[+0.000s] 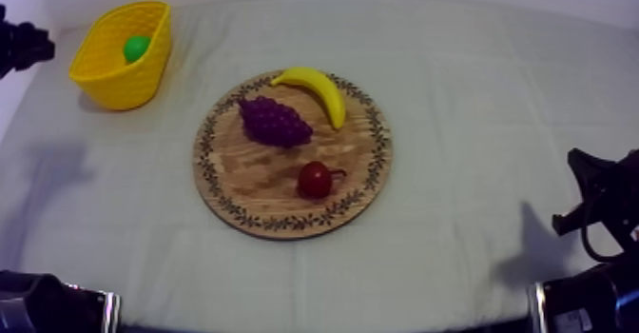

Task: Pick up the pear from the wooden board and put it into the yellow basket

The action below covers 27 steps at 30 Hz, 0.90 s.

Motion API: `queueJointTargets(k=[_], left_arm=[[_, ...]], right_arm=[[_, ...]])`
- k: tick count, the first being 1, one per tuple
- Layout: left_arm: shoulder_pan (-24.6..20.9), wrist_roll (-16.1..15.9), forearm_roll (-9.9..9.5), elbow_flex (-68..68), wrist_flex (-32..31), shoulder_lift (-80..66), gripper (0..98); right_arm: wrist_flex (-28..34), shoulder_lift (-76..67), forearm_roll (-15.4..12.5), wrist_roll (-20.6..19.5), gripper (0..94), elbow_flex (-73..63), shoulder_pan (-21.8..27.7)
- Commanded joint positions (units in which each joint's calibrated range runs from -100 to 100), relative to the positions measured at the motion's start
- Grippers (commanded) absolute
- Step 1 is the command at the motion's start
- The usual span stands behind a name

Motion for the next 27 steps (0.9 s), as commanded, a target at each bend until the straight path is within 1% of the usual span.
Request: queueJointTargets(k=[1,6,14,20,27], left_arm=[[0.0,0.6,-0.32,6.1,-2.3,-6.2,34.8],[0.2,1.6,-1.07,13.9,-6.4,-14.8,28.8],[1.3,2.6,-1.05,27.3,-15.0,-28.8,22.8],[1.7,4.8,-1.25,35.7,-18.7,-38.6,14.8],[1.9,6.4,-1.23,45.0,-23.6,-49.3,9.8]], right_arm=[[0.0,0.0,0.0,0.0,0.4,0.0,0.0],[0.0,0.0,0.0,0.0,0.4,0.0,0.0],[0.0,0.0,0.0,0.0,0.4,0.0,0.0],[0.0,0.0,0.0,0.0,0.4,0.0,0.0],[0.0,0.0,0.0,0.0,0.4,0.0,0.0]])
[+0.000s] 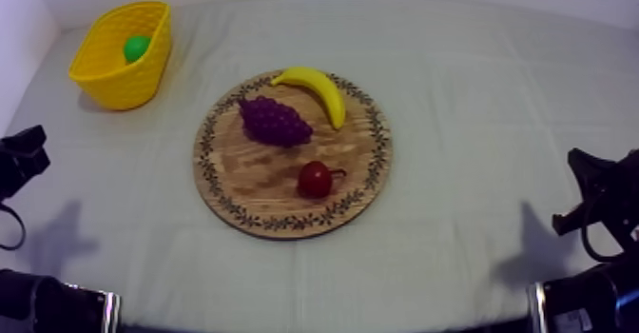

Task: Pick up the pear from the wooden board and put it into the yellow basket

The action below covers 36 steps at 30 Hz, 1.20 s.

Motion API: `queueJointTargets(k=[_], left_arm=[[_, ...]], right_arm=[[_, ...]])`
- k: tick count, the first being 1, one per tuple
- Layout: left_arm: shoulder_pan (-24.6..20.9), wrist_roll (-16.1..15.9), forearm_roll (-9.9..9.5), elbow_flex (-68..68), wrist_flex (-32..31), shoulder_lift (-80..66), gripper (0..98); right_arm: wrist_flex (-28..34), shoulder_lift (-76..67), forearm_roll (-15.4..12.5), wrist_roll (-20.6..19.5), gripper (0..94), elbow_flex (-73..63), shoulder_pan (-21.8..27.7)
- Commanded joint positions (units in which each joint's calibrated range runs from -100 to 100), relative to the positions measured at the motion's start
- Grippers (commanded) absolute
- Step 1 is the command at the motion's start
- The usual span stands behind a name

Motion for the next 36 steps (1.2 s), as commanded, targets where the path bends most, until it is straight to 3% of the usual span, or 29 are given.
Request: queueJointTargets(k=[1,11,22,29,36], left_arm=[[0.0,0.1,0.03,3.9,-1.7,-4.8,9.1],[0.3,3.9,-2.71,13.7,-2.7,-14.4,6.4],[1.3,4.8,-3.52,16.6,-2.2,-17.8,5.5],[1.4,8.4,-4.48,19.3,-9.6,-17.8,0.9],[1.4,9.0,-4.68,20.0,-11.6,-17.8,0.2]], right_arm=[[0.0,0.0,0.0,0.0,0.4,0.0,0.0],[0.0,0.0,0.0,0.0,0.4,0.0,0.0],[0.0,0.0,0.0,0.0,0.4,0.0,0.0],[0.0,0.0,0.0,0.0,0.4,0.0,0.0],[0.0,0.0,0.0,0.0,0.4,0.0,0.0]])
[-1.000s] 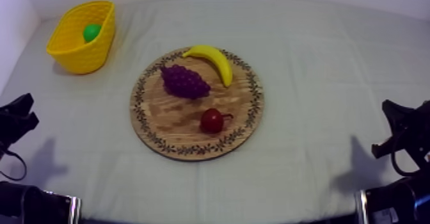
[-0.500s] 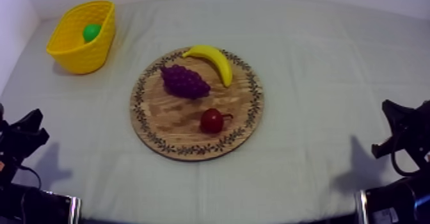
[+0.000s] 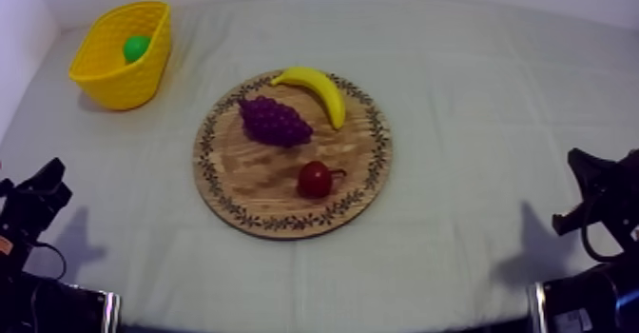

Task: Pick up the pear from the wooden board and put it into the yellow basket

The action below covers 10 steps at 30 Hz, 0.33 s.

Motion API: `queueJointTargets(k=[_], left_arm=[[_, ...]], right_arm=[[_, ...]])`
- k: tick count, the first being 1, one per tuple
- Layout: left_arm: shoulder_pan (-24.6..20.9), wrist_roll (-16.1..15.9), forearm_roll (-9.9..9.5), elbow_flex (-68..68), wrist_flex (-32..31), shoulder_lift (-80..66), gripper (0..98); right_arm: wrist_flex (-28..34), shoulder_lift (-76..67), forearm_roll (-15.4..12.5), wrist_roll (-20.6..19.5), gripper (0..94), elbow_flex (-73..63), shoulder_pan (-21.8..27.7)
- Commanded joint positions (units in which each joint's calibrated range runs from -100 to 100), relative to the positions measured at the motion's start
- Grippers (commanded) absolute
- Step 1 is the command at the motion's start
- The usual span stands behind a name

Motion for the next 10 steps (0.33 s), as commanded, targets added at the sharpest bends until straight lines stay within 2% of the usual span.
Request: queueJointTargets(k=[1,10], left_arm=[[0.0,0.0,-0.03,0.1,-0.2,0.0,0.1],[0.0,0.0,-0.04,0.1,-0.3,0.0,0.1]], right_arm=[[0.0,0.0,0.0,0.0,0.4,0.0,0.0],[0.0,0.0,0.0,0.0,0.4,0.0,0.0]])
